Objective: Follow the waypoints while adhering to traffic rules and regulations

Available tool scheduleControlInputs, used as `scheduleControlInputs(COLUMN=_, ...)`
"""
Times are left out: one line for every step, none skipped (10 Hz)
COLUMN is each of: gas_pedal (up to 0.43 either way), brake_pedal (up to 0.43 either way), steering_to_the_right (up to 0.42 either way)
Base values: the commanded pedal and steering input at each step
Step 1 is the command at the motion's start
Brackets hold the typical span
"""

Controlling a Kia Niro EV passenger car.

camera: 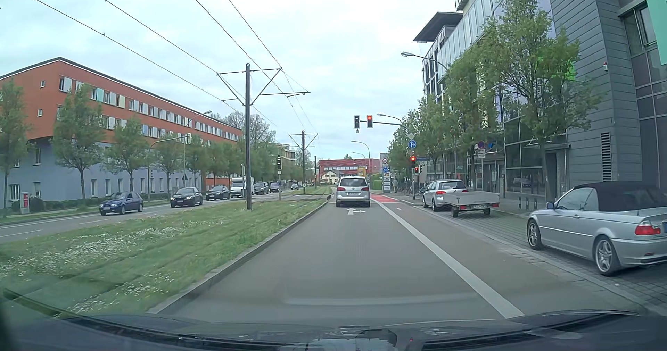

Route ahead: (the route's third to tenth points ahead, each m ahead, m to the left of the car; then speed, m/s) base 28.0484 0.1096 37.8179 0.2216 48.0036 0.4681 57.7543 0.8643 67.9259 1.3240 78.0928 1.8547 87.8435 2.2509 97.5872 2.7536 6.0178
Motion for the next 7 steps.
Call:
scheduleControlInputs(gas_pedal=0.0, brake_pedal=0.055, steering_to_the_right=0.004)
scheduleControlInputs(gas_pedal=0.0, brake_pedal=0.079, steering_to_the_right=0.006)
scheduleControlInputs(gas_pedal=0.0, brake_pedal=0.104, steering_to_the_right=0.007)
scheduleControlInputs(gas_pedal=0.0, brake_pedal=0.128, steering_to_the_right=0.007)
scheduleControlInputs(gas_pedal=0.0, brake_pedal=0.146, steering_to_the_right=0.007)
scheduleControlInputs(gas_pedal=0.0, brake_pedal=0.152, steering_to_the_right=0.007)
scheduleControlInputs(gas_pedal=0.0, brake_pedal=0.152, steering_to_the_right=0.007)
